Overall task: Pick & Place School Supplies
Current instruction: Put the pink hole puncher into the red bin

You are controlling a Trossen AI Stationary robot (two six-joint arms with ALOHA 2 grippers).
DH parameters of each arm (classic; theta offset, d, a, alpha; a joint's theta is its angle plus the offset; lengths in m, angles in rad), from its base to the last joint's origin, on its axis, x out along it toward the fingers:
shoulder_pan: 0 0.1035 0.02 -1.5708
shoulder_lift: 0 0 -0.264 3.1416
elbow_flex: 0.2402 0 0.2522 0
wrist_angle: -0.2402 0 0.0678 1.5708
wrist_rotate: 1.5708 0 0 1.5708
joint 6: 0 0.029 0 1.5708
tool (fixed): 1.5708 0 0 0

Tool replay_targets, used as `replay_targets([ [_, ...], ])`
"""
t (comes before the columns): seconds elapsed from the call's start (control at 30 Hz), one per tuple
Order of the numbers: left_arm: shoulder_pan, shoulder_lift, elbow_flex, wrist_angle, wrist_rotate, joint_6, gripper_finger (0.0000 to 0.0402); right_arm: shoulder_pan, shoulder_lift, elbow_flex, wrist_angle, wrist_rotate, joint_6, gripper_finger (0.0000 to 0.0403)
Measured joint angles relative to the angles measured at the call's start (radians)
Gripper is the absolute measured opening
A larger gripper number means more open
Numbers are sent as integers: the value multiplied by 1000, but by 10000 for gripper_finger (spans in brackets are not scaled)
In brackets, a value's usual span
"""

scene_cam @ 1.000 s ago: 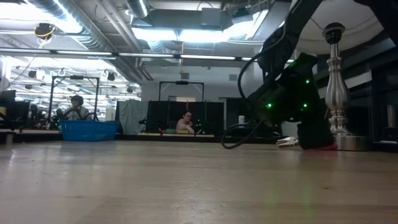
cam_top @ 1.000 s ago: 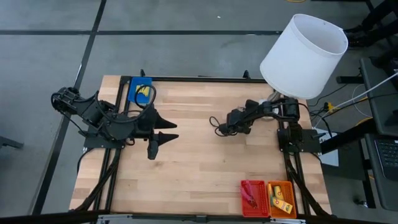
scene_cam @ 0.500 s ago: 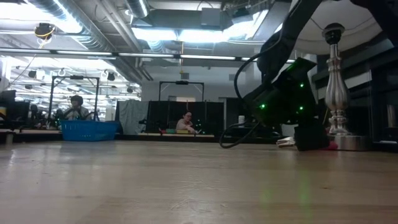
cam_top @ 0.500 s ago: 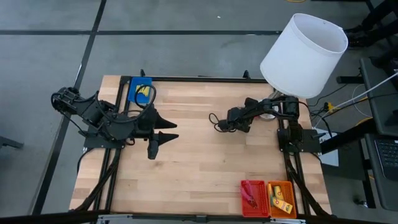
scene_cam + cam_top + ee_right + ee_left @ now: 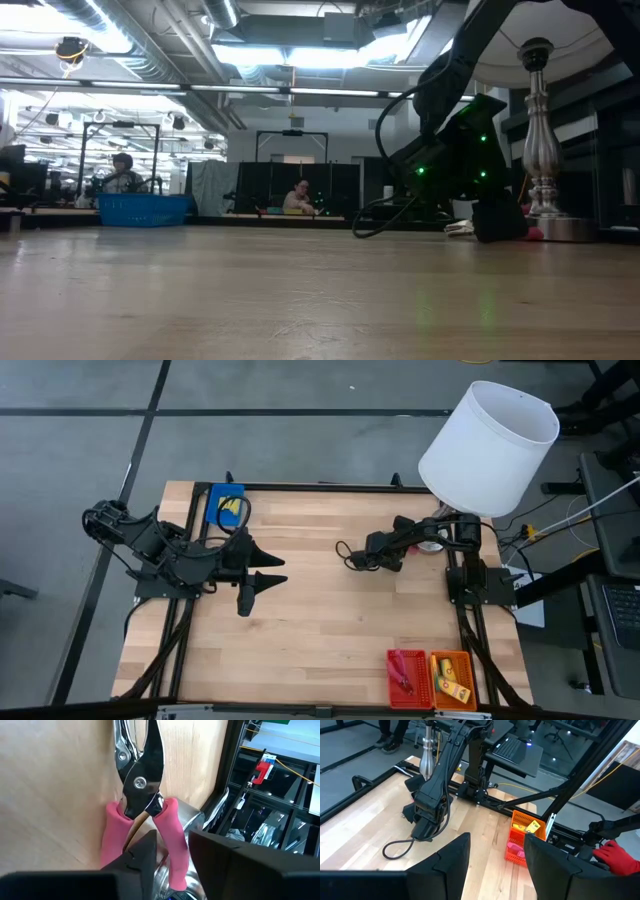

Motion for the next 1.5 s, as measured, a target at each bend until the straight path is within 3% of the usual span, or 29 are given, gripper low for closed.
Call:
replay_targets([
  [0.3,0,0,0,1,0,0,182,-1,0,0,8,4,4,23],
  [0.67,0,0,0,0,-3,16,182,95,0,59,-3,19,81,22],
  [1.0,-2,0,0,-4,-18,37,182,298,0,373,-64,65,194,21],
  [1.1,-12,0,0,-32,-49,37,182,361,0,511,-91,-9,256,20],
  [1.3,-44,0,0,-139,-72,-1,182,462,-1,772,-189,-291,461,20],
  [1.5,-76,0,0,-180,-86,-12,182,603,-1,908,-272,-479,709,20],
])
